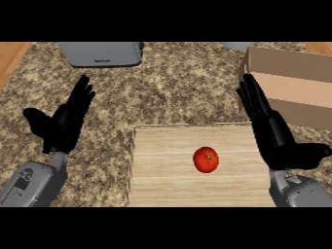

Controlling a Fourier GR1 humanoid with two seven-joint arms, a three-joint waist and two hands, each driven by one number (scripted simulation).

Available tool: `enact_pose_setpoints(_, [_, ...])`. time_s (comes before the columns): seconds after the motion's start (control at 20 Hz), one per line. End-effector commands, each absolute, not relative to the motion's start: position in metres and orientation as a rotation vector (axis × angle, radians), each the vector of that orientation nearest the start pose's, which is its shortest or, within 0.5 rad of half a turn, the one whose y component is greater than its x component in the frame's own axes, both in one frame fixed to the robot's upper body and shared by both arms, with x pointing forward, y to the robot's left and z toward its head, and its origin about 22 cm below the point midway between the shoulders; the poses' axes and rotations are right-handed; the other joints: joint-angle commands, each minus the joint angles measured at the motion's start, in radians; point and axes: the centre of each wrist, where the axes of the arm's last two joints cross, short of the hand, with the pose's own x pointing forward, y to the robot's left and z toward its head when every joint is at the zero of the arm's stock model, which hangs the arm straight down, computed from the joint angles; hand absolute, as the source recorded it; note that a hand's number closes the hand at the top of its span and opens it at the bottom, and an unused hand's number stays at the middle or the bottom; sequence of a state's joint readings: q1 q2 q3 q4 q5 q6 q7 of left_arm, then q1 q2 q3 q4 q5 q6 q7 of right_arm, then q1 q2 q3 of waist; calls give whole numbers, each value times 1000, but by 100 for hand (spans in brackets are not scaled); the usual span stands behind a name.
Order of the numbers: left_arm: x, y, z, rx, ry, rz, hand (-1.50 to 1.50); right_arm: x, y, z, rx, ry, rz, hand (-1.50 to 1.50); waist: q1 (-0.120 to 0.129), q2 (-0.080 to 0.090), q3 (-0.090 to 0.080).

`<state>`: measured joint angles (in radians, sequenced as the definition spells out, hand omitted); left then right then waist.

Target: Pick the tomato from the tray and place it in the cardboard box

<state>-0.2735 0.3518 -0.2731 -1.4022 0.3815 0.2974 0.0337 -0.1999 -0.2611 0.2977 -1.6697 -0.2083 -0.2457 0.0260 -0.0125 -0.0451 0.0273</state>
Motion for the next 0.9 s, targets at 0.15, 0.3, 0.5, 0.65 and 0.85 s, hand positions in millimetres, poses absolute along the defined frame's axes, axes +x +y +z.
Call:
enact_pose_setpoints(0.15, [296, 262, 60, 132, -1706, -351, 0, 271, -273, 133, 164, -2010, 53, -150, -6, 38, -25])
enact_pose_setpoints(0.3, [297, 262, 72, 118, -1725, -478, 0, 269, -325, 123, -137, -1875, 410, -150, -10, 45, -25])
enact_pose_setpoints(0.5, [291, 263, 70, 92, -1737, -522, 0, 248, -378, 62, 20, -1974, 270, -150, 9, 48, -24])
enact_pose_setpoints(0.65, [295, 253, 64, 77, -1750, -516, 0, 261, -367, 54, -28, -2062, 469, -150, 16, 49, -25])
enact_pose_setpoints(0.85, [284, 254, 63, 92, -1745, -528, 0, 262, -375, 70, -95, -2095, 698, -150, 18, 43, -26])
